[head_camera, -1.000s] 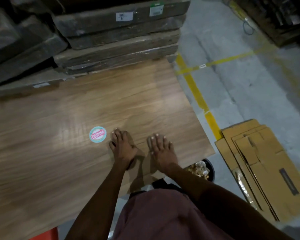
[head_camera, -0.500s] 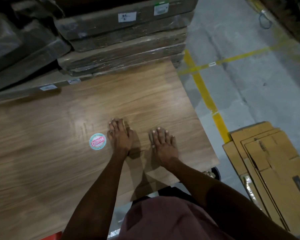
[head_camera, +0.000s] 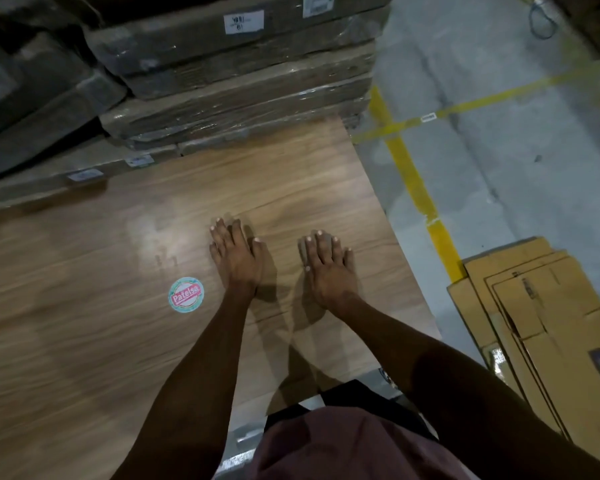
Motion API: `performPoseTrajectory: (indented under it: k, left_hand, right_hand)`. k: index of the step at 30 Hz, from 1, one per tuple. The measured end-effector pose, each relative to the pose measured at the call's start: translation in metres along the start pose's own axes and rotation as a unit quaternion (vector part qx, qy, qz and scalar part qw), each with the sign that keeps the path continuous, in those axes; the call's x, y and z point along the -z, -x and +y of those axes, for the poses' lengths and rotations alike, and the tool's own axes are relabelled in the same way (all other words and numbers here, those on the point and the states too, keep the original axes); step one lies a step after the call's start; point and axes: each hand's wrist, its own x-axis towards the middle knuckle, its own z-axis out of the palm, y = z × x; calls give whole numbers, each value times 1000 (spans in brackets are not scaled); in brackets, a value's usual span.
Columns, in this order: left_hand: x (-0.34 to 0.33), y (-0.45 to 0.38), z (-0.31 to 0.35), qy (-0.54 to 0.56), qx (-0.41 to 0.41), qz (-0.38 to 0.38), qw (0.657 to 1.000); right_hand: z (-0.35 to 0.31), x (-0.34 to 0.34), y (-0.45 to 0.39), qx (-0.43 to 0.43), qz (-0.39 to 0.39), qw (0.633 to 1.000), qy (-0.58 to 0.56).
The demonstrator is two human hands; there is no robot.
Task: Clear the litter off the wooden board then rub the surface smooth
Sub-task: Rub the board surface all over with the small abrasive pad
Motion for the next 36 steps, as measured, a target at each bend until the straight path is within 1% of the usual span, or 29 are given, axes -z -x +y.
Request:
performPoseTrajectory:
  k: [3, 6, 9, 11, 14, 16, 18, 22, 25, 27, 29, 31, 32, 33, 36]
  left_hand:
    - [-9, -6, -3, 1, 52, -12, 999]
    - [-20, 0, -4, -16, 69, 25, 997]
    - [-21, 1, 2, -23, 75, 51, 996]
    - [-19, 1, 3, -24, 86, 49, 995]
    - [-19, 1, 4, -15, 95, 48, 994]
    - [-19, 1, 6, -14, 91, 57, 994]
    - [-19, 0, 6, -17, 89, 65, 994]
    - [-20, 0, 9, -20, 96, 67, 993]
    - [-19, 1, 8, -19, 100, 61, 993]
    - [-20, 0, 7, -21, 104, 61, 992]
    - [-22, 0, 7, -27, 105, 65, 992]
    - [-23, 0, 6, -29, 107, 68, 992]
    - [-23, -1, 6, -28, 108, 70, 991]
    - [-23, -1, 5, -27, 108, 71, 991]
    - [-23, -1, 6, -27, 106, 71, 991]
  right_hand:
    - [-23, -4, -7, 31, 0, 1000, 0]
    - [-35, -4, -13, 64, 0, 998, 4]
    - [-24, 1, -26, 74, 23, 997, 16]
    - [-12, 3, -36, 53, 40, 998, 0]
    - [0, 8, -52, -10, 59, 997, -44]
    - [-5, 11, -59, -36, 67, 995, -58]
    - [-18, 11, -63, -43, 63, 995, -70]
    - [-38, 7, -73, 35, 62, 997, -33]
    - [-29, 13, -92, 73, 66, 995, 1]
    - [-18, 21, -105, 50, 85, 995, -6]
    - [-16, 29, -117, -10, 99, 994, -36]
    - [-28, 33, -127, -65, 94, 992, -58]
    - [-36, 34, -130, -71, 93, 991, -59]
    - [-44, 35, -131, -55, 93, 993, -55]
    - [-52, 34, -134, 59, 78, 995, -26]
